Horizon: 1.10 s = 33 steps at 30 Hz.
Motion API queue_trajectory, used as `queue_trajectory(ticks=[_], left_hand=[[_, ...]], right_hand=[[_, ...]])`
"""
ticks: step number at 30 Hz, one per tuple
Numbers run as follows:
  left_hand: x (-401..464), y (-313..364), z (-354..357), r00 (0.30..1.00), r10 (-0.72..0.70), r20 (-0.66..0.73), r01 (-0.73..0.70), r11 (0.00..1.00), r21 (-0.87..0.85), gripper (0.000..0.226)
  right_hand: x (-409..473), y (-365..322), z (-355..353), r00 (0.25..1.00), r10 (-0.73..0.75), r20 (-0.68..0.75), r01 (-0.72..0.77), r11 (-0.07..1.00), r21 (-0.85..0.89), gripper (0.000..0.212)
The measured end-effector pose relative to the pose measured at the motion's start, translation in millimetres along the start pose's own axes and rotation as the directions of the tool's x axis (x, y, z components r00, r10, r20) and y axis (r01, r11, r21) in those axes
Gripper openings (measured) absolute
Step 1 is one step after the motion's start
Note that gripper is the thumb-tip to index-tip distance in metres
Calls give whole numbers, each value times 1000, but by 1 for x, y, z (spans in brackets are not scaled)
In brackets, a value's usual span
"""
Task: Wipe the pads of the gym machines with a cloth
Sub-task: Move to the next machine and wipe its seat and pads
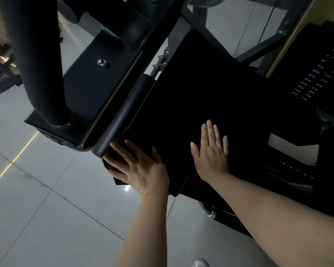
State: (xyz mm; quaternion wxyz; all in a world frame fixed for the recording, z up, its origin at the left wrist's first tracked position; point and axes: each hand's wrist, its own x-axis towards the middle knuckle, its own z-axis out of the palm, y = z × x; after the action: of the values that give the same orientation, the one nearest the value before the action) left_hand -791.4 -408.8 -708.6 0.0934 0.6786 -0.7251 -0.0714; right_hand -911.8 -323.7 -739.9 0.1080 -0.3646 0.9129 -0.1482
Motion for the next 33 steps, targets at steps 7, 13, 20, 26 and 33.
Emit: queue_trajectory(ticks=[7,13,20,26,33], left_hand=[[-40,11,15,997,-46,64,48,998,-33,85],[-79,22,39,999,-44,28,49,985,-167,85],[-133,46,64,995,-95,33,100,957,-272,76],[-178,69,80,988,-126,86,148,927,-343,64],[-230,93,94,986,-77,145,124,927,-353,59]], right_hand=[[4,9,-18,986,-60,155,32,984,174,66],[5,24,-28,969,-163,188,70,904,421,58],[-14,46,-45,939,-218,267,-29,722,692,53],[-26,80,-63,903,-262,341,-120,607,786,54],[-40,108,-69,887,-307,345,-62,661,748,56]])
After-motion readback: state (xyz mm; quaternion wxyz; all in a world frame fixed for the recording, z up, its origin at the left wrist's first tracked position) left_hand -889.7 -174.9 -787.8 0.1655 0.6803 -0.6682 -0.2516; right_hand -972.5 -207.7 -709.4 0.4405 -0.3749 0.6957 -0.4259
